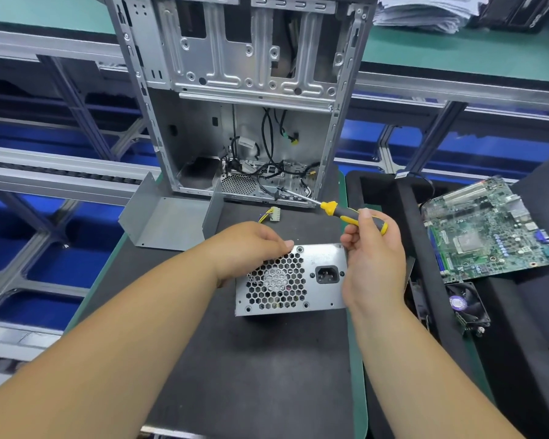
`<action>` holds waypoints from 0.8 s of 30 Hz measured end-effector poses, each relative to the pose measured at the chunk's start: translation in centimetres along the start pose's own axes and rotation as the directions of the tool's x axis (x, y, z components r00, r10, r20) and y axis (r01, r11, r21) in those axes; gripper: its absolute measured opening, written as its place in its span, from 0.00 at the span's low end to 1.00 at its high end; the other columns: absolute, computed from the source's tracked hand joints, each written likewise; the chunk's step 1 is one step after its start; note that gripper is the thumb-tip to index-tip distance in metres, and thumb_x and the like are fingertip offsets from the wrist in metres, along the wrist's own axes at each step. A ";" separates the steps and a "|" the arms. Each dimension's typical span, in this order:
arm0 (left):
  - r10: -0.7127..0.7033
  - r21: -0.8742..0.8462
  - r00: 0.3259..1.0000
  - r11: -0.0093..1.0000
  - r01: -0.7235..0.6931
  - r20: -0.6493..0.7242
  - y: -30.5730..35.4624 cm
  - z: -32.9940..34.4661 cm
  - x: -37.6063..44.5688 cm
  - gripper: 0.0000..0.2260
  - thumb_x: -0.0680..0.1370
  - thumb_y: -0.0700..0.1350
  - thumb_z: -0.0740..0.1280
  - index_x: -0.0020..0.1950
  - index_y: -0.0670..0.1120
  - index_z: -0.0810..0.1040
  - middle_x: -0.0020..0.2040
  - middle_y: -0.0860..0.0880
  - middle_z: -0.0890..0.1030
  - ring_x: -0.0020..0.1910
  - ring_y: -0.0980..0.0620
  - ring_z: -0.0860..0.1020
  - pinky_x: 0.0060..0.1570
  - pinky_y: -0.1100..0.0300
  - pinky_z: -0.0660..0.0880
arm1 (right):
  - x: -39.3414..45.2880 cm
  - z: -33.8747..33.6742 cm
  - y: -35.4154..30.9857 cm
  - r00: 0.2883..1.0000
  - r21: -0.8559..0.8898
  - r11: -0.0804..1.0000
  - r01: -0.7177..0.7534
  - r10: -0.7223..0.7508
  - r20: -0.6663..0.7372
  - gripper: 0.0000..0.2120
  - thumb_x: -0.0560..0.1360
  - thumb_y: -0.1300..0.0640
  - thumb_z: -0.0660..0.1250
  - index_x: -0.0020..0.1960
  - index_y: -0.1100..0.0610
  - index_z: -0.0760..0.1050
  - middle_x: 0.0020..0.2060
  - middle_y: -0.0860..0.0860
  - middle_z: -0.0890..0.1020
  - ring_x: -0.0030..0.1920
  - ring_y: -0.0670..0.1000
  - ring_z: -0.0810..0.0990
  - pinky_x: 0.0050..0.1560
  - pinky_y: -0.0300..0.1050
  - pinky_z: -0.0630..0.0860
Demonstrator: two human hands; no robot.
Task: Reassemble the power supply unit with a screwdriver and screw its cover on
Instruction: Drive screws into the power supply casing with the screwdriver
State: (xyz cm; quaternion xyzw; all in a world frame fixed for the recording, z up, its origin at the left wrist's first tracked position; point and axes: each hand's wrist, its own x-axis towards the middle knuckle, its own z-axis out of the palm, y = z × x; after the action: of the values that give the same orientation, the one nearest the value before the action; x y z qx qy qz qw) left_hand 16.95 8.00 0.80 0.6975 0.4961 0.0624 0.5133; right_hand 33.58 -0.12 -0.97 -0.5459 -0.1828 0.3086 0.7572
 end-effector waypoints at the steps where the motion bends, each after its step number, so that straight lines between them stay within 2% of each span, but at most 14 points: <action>1: -0.004 0.000 1.000 1.000 0.004 -0.002 0.0 0.0 0.0 0.10 0.74 0.61 0.69 0.44 0.56 0.82 0.47 0.58 0.82 0.54 0.58 0.77 0.53 0.57 0.70 | 0.0 0.0 0.0 1.000 -0.007 1.000 0.005 -0.005 0.002 0.04 0.79 0.53 0.65 0.48 0.52 0.77 0.32 0.45 0.79 0.34 0.44 0.76 0.37 0.35 0.75; 4: -0.010 0.010 1.000 1.000 0.010 -0.002 0.0 -0.1 -0.1 0.10 0.75 0.61 0.69 0.45 0.57 0.81 0.49 0.58 0.81 0.54 0.58 0.76 0.51 0.58 0.70 | 0.0 0.1 0.1 1.000 -0.013 1.000 0.013 -0.013 -0.001 0.04 0.79 0.54 0.65 0.48 0.52 0.77 0.32 0.44 0.79 0.34 0.44 0.76 0.38 0.35 0.75; 13: 0.016 0.018 1.000 1.000 -0.016 0.010 -0.1 -0.1 0.2 0.09 0.75 0.60 0.69 0.47 0.56 0.82 0.53 0.55 0.82 0.57 0.55 0.77 0.62 0.54 0.70 | 0.0 -0.2 0.2 1.000 -0.003 1.000 0.022 -0.022 0.007 0.04 0.78 0.52 0.65 0.48 0.52 0.77 0.32 0.45 0.79 0.35 0.45 0.76 0.38 0.35 0.75; 19: 0.027 -0.006 1.000 1.000 -0.028 -0.010 -0.5 0.2 0.3 0.09 0.75 0.59 0.70 0.45 0.55 0.83 0.49 0.57 0.82 0.54 0.57 0.78 0.53 0.58 0.71 | 0.0 -0.4 -0.1 1.000 -0.031 0.999 0.021 -0.021 0.010 0.04 0.78 0.53 0.65 0.49 0.52 0.77 0.33 0.45 0.79 0.35 0.45 0.76 0.40 0.38 0.74; 22: 0.027 -0.019 0.999 0.999 -0.028 -0.021 -0.6 0.4 0.5 0.09 0.75 0.59 0.70 0.45 0.54 0.83 0.47 0.56 0.83 0.52 0.57 0.78 0.52 0.58 0.71 | -0.2 -0.7 -2.3 0.984 -0.157 0.972 0.176 -0.171 0.046 0.02 0.77 0.54 0.65 0.45 0.49 0.75 0.32 0.42 0.77 0.34 0.43 0.75 0.38 0.36 0.73; 24: 0.033 -0.022 0.999 0.999 -0.034 -0.034 -0.5 0.5 0.5 0.09 0.75 0.58 0.70 0.44 0.54 0.83 0.47 0.55 0.83 0.51 0.54 0.79 0.54 0.58 0.72 | -0.5 -0.9 -4.7 0.937 -0.271 0.899 0.345 -0.312 0.156 0.05 0.76 0.55 0.64 0.42 0.46 0.73 0.29 0.40 0.74 0.31 0.43 0.72 0.33 0.33 0.69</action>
State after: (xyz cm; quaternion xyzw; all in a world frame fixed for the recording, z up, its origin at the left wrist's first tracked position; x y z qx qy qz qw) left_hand 17.17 8.08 -0.04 0.6988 0.4921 0.0882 0.5116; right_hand 35.06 -2.08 3.20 -0.5963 -0.3570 0.1749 0.6975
